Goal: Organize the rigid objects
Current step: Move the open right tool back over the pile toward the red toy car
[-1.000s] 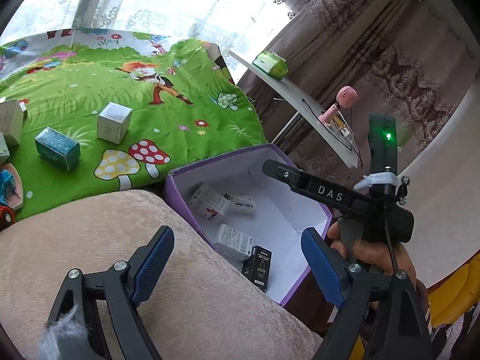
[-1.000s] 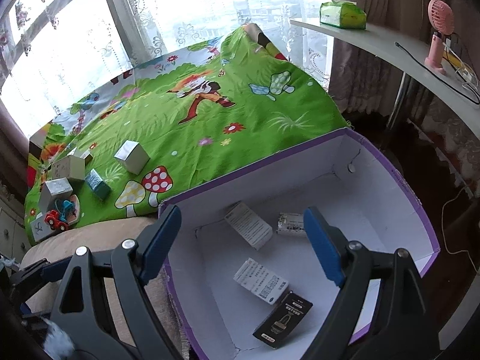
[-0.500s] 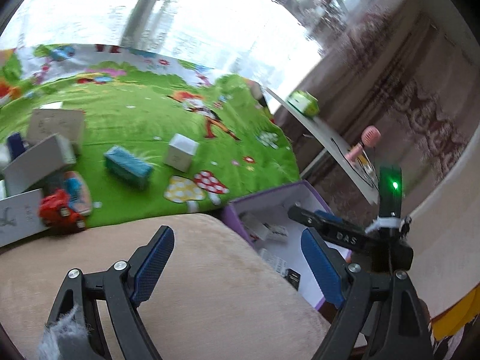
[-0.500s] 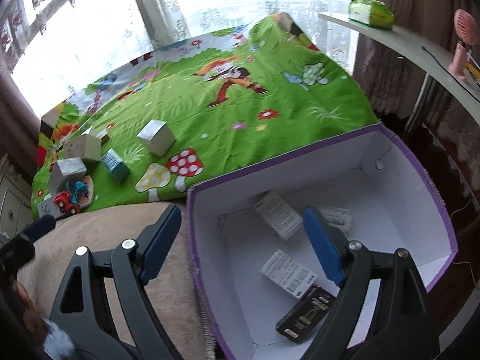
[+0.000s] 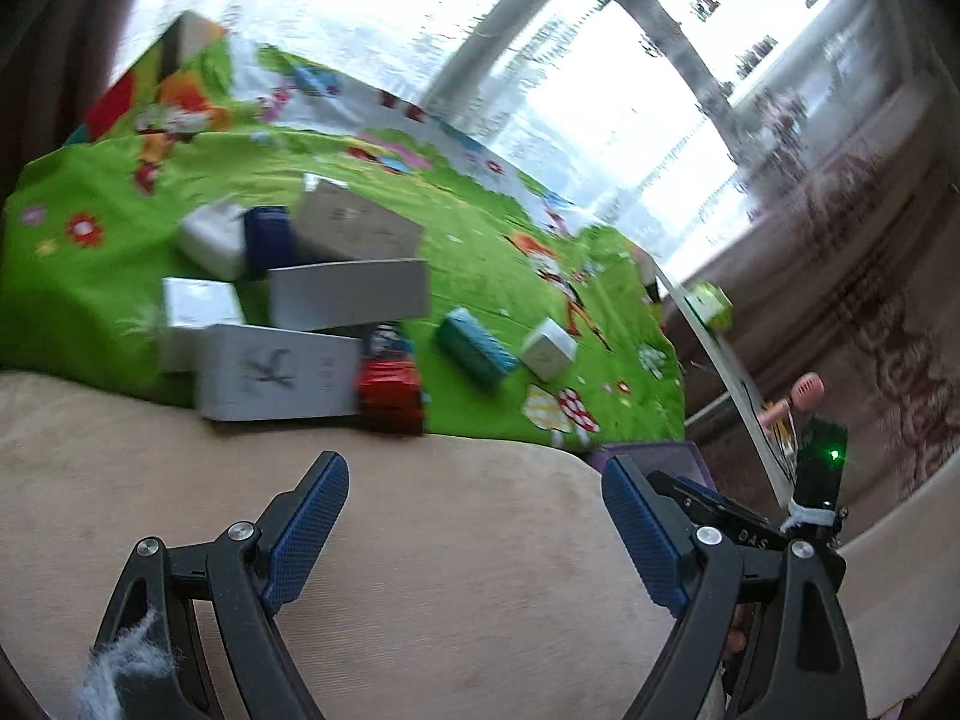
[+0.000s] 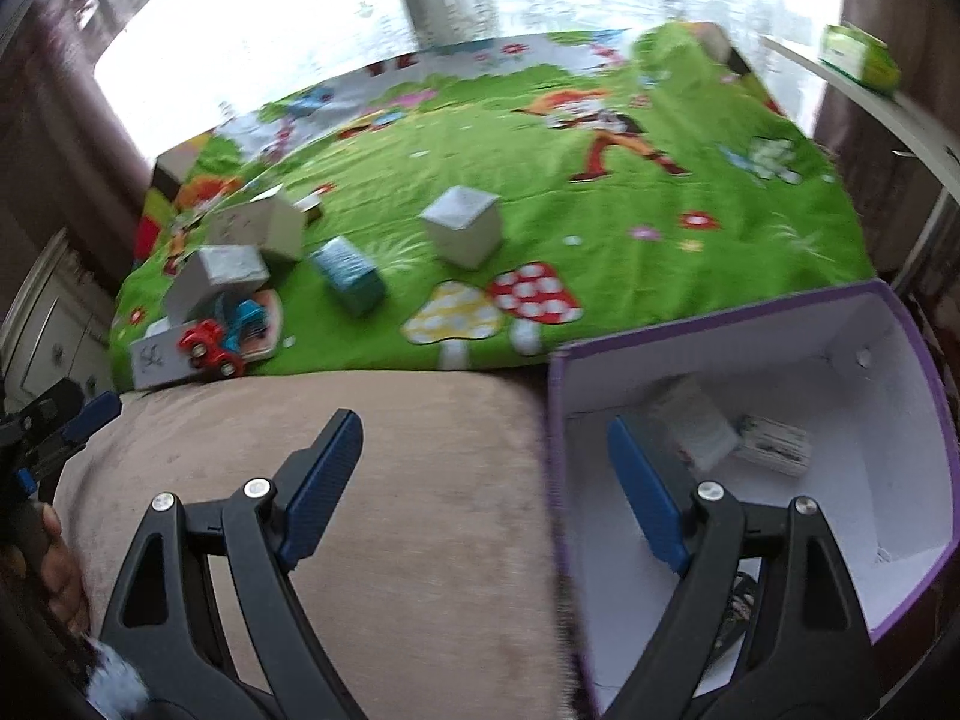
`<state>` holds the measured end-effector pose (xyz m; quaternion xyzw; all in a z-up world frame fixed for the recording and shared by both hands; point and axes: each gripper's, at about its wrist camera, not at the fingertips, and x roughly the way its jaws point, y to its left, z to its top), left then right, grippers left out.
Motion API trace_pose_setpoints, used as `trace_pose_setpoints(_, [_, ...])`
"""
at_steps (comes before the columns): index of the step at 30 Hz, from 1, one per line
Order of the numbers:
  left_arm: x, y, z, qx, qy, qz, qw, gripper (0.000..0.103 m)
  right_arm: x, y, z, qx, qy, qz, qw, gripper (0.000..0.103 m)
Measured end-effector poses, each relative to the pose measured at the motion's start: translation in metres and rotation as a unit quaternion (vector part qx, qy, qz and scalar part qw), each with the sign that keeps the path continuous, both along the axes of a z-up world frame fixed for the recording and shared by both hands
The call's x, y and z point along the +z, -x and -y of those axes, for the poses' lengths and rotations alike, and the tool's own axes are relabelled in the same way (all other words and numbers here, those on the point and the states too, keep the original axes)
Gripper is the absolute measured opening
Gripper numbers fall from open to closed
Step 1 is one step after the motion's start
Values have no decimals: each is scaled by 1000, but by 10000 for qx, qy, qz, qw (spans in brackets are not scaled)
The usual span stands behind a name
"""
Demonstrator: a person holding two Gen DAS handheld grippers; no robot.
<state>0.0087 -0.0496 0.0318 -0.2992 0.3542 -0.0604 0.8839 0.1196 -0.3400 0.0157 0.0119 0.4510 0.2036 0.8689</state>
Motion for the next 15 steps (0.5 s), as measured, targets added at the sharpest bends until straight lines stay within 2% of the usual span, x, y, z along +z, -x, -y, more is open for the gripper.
trace_pose_setpoints(9, [-7, 6, -25, 260, 140, -41, 9996, 87, 1, -9, -47, 579, -317, -289, 9974, 86])
trace_pose_setpoints(15, [-10, 8, -38, 435, 241, -71, 9987, 87, -2, -20, -86, 1091, -620, -640, 9900, 86])
